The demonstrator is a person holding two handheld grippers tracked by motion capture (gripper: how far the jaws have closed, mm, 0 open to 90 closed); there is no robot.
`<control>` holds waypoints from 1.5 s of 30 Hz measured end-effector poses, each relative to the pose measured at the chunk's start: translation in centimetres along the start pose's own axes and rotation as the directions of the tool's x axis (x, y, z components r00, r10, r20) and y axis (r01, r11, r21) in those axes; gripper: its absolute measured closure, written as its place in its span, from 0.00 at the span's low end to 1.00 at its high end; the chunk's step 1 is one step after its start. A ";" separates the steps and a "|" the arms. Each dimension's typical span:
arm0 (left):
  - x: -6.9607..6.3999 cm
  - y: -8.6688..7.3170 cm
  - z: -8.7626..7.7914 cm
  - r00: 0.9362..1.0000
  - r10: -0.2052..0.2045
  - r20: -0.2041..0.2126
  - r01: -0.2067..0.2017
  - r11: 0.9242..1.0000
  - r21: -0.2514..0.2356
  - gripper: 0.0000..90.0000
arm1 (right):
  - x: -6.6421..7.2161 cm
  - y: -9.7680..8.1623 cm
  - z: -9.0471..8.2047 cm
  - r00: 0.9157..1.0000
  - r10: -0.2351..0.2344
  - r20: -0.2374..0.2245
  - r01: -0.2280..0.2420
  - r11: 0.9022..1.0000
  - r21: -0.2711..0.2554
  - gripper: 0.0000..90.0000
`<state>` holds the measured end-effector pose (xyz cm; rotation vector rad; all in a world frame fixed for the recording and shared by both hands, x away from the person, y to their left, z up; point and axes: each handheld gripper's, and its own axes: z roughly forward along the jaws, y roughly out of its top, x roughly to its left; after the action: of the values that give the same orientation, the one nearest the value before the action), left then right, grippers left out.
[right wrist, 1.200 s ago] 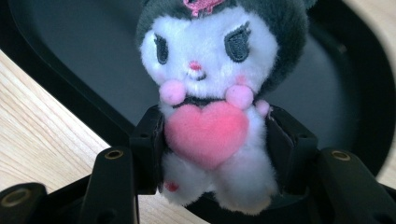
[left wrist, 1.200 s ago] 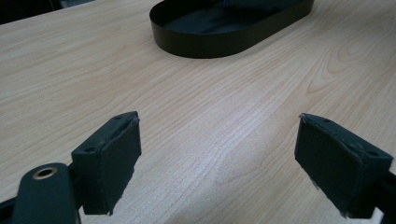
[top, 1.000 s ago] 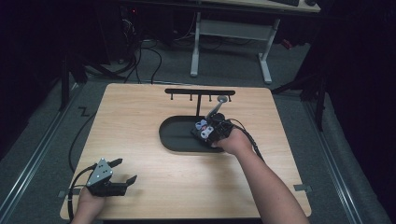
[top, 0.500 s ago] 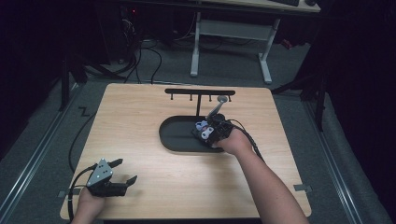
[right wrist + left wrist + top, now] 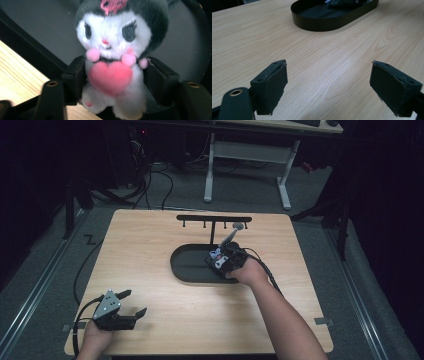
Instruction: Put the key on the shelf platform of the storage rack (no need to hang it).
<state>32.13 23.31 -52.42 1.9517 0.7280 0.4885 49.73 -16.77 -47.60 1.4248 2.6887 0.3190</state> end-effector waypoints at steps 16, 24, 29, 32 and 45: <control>-0.2 0.2 0.4 1.000 0.010 0.010 -0.010 1.000 0.006 0.17 | 0.2 -0.8 -2.4 1.000 -0.007 0.019 0.008 0.996 -0.084 0.25; -0.2 0.2 0.4 1.000 0.009 0.011 -0.009 1.000 0.004 0.17 | 0.1 -1.4 -3.4 0.999 -0.008 0.040 0.013 0.994 -0.111 0.27; -0.3 0.2 0.4 1.000 0.019 0.013 -0.019 1.000 0.005 0.17 | -0.2 -2.4 -3.4 0.999 0.001 0.034 0.003 0.992 -0.126 0.28; -0.2 0.2 0.4 1.000 0.011 0.009 -0.011 1.000 0.008 0.17 | -0.3 -2.8 -3.2 0.999 0.012 0.037 -0.007 0.993 -0.119 0.27; -0.3 0.1 0.4 1.000 0.018 0.009 -0.018 1.000 0.016 0.17 | 0.1 -5.0 -3.4 1.000 0.000 0.017 0.003 0.981 -0.194 0.29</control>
<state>32.18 22.84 -52.53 1.9752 0.7118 0.4863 45.03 -19.89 -45.43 1.3627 2.5628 0.5498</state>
